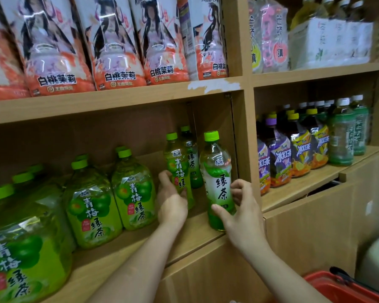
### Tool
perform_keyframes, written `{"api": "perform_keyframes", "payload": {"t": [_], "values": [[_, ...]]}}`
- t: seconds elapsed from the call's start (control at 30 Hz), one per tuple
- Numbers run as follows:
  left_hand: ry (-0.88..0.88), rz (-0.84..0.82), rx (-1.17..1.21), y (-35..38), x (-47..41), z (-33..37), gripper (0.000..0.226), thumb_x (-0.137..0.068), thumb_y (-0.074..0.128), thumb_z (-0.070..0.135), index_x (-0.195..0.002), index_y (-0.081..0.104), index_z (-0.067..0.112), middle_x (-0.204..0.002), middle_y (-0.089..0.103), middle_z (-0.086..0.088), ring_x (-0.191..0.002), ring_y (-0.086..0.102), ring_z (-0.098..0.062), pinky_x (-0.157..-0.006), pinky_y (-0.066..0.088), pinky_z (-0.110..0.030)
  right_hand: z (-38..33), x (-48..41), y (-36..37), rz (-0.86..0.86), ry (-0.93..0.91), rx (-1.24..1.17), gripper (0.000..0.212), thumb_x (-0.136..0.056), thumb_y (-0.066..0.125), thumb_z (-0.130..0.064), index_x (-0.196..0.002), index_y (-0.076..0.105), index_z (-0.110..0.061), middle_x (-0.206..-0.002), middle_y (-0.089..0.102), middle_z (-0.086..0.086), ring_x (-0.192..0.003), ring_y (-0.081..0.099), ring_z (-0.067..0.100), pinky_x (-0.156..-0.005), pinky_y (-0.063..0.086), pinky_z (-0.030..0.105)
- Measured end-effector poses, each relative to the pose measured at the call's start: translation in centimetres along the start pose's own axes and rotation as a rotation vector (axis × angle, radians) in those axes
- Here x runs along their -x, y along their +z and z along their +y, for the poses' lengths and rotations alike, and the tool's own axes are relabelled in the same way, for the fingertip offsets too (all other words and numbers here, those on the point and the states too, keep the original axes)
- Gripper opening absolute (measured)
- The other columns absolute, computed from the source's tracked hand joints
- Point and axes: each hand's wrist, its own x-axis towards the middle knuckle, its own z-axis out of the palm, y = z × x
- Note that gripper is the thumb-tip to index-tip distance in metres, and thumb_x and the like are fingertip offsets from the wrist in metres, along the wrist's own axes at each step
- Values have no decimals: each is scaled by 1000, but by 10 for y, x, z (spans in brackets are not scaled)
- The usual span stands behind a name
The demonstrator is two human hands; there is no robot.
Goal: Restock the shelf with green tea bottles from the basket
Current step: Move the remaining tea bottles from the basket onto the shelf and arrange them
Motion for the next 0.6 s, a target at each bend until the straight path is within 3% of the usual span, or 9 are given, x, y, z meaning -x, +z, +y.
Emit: {"api": "perform_keyframes", "payload": {"t": [0.17, 0.33, 0.47, 0.6], "values": [[-13, 2, -104, 21, -28, -2, 45, -86, 64, 17, -120, 36, 24, -116, 61, -8, -98, 62, -35, -69, 47, -39, 9, -18, 14, 17, 38, 57, 52, -75, 77, -29, -114, 43, -27, -107, 54, -7, -92, 51, 8, -66, 36, 14], [16, 33, -16, 44, -46, -3, 41, -85, 59, 6, -117, 41, 23, -117, 59, -8, -104, 59, -35, -77, 45, -42, 15, -30, 28, 38, 76, 125, 43, -80, 71, -35, -110, 41, -27, -106, 57, -5, -92, 55, 15, -71, 49, 30], [1, 65, 40, 51, -64, -14, 40, -86, 57, 3, -120, 42, 19, -113, 59, -14, -103, 58, -36, -76, 45, -39, 18, -30, 33, 33, 29, 183, 32, -84, 66, -37, -105, 42, -30, -106, 57, -9, -91, 56, 12, -71, 51, 31], [-87, -54, 75, 51, -70, -14, 45, -89, 50, 1, -127, 36, 20, -111, 62, -14, -100, 60, -35, -78, 49, -41, 17, -30, 33, 29, 32, 187, 30, -85, 64, -36, -105, 42, -32, -108, 58, -10, -91, 58, 16, -73, 54, 39]]}}
